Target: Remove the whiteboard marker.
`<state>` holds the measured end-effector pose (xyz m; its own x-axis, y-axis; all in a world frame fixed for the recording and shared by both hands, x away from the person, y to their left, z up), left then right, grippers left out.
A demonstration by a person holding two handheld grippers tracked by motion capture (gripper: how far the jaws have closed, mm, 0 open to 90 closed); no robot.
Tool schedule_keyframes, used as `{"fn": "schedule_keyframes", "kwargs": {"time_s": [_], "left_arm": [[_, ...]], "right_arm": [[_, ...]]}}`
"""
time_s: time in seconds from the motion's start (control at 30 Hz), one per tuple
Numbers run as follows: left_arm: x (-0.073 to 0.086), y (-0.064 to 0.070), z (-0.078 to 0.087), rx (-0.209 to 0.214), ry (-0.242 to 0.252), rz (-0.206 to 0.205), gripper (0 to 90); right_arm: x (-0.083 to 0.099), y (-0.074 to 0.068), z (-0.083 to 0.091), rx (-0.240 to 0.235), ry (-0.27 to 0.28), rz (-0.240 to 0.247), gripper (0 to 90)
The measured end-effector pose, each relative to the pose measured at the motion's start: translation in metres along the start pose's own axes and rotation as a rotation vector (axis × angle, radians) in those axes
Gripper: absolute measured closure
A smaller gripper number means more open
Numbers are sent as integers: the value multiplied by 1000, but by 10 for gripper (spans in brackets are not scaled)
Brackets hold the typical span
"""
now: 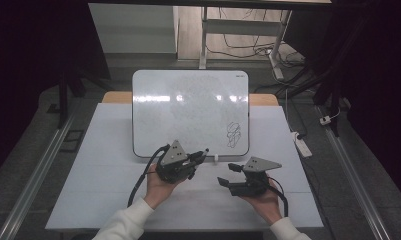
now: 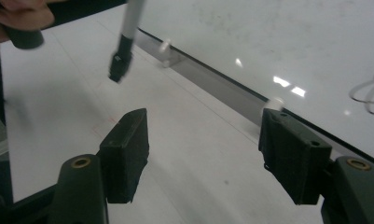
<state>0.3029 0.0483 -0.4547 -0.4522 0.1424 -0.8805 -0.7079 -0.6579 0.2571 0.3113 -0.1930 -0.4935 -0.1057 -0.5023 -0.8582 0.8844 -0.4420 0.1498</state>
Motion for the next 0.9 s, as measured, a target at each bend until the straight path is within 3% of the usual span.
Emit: {"fn": "schedule_keyframes", "kwargs": {"time_s": [0.3, 0.43, 0.77, 0.9], "left_arm": [[3, 7, -14, 4, -15, -20, 821], [5, 11, -18, 1, -19, -32, 821], [8, 15, -23, -6, -36, -54, 821], [8, 16, -24, -14, -38, -53, 821]], "right_arm": [[-14, -14, -25, -70, 24, -43, 386], [-19, -17, -35, -107, 27, -79, 452], [-25, -20, -48, -136, 16, -147, 699], [-24, -18, -50, -144, 6, -176, 724]]}}
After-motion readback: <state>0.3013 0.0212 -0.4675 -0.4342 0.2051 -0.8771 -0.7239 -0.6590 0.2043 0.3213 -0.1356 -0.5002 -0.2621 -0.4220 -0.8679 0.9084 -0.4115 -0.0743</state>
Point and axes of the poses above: each handheld gripper's, and its own axes: z roughly backward along the jaws, x roughly out of its underside, y roughly to its right, the point moved 2 cm from there along -z, roughly forward along the jaws, and after that the axes turned 15 degrees about z, right-handed, at the moved point
